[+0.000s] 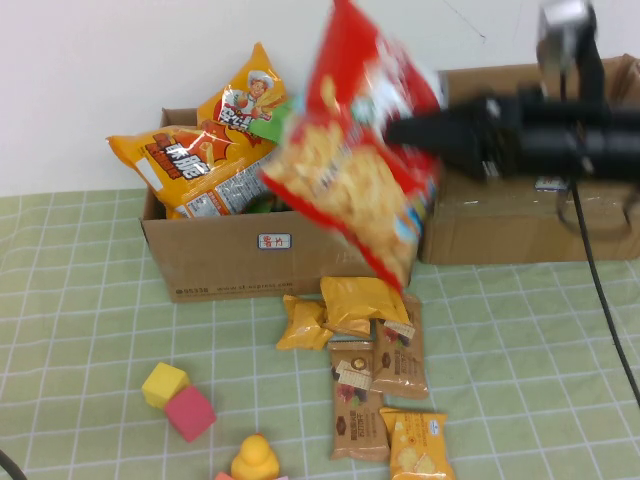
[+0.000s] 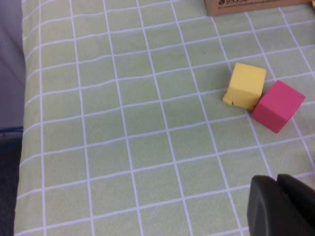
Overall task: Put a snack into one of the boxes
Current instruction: Place the potato chip in the potato chip box
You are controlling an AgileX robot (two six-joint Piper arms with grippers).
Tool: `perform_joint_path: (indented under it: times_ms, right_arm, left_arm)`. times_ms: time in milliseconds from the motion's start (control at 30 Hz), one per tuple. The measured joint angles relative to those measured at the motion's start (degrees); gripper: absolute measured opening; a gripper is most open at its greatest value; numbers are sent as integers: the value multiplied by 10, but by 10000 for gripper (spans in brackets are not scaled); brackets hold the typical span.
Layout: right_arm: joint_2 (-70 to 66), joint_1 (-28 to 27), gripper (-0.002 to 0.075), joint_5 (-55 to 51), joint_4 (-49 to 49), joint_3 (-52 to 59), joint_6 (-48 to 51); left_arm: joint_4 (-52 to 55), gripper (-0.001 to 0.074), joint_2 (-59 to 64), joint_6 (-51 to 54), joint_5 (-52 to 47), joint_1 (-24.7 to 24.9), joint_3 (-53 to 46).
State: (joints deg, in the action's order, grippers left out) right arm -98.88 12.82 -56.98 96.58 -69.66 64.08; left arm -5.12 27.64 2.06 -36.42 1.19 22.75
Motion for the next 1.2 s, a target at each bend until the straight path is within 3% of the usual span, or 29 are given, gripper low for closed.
perform_joint_path:
  times_ms: [300, 667, 1200]
  right_arm:
    - [-81, 75, 279, 268, 0, -224, 41]
    - [-283, 95, 293, 346, 8, -470, -6]
    - [-314, 109, 443, 356, 14, -491, -14]
  left_arm:
    - [-4, -3, 0, 0, 0, 0, 0]
    - [-14, -3, 0, 0, 0, 0, 0]
    - [-26, -3, 0, 0, 0, 0, 0]
